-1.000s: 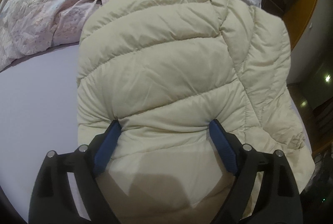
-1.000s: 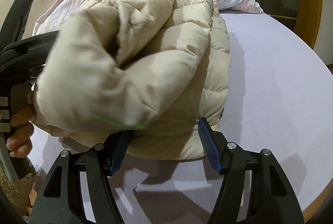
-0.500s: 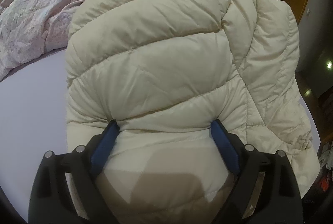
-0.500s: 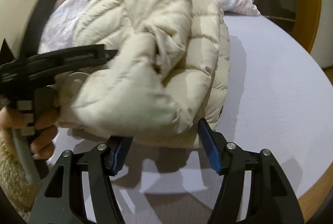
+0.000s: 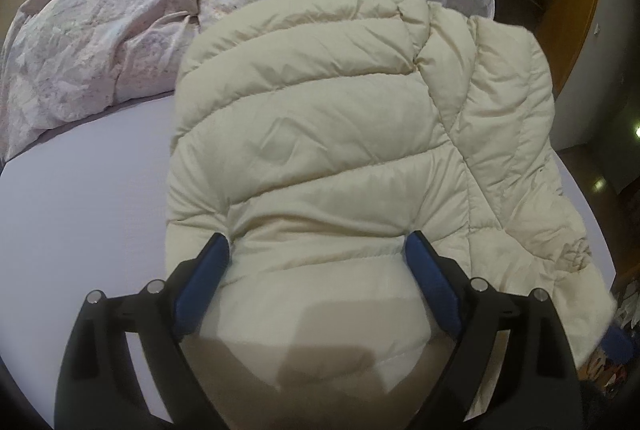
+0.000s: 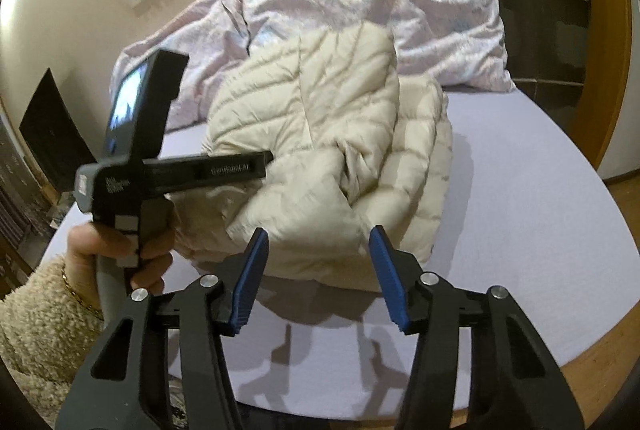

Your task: Fold large clothes

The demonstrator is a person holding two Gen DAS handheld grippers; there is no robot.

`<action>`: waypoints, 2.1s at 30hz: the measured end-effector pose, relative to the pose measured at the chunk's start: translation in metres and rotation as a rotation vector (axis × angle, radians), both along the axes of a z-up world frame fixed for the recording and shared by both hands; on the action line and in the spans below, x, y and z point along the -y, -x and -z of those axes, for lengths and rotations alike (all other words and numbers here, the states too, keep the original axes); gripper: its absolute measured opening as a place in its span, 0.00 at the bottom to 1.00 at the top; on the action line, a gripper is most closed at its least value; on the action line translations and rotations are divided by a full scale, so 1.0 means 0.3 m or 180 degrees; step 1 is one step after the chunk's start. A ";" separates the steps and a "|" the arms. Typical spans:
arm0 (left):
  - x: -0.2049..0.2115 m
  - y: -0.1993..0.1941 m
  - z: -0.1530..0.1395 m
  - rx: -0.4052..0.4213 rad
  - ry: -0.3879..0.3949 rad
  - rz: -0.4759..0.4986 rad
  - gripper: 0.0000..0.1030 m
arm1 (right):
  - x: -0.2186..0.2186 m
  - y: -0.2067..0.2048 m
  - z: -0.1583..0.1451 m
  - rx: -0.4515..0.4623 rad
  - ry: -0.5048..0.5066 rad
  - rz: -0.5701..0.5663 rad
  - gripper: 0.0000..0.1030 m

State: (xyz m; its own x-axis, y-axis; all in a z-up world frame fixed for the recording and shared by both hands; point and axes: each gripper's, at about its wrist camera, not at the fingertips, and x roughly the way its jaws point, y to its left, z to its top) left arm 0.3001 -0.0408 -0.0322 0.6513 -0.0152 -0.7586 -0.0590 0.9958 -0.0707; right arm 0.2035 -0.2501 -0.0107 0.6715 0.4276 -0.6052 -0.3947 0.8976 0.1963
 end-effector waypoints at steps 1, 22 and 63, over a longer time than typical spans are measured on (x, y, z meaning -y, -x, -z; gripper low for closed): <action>-0.001 0.010 -0.005 0.0008 -0.0003 -0.0006 0.87 | -0.001 0.002 -0.012 0.0026 -0.0016 -0.0011 0.52; -0.155 0.028 -0.072 0.0120 -0.0138 -0.0315 0.87 | -0.193 -0.241 -0.112 0.0251 0.0021 -0.0063 0.46; -0.065 -0.302 0.049 0.0016 -0.0252 0.0040 0.89 | 0.040 -0.598 0.235 -0.0513 0.0062 0.0681 0.39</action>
State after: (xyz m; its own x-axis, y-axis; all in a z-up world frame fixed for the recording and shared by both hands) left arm 0.3907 -0.0211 -0.0470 0.6551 0.0365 -0.7546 -0.0462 0.9989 0.0082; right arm 0.3828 -0.2622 -0.0812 0.6397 0.2735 -0.7184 -0.1606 0.9615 0.2231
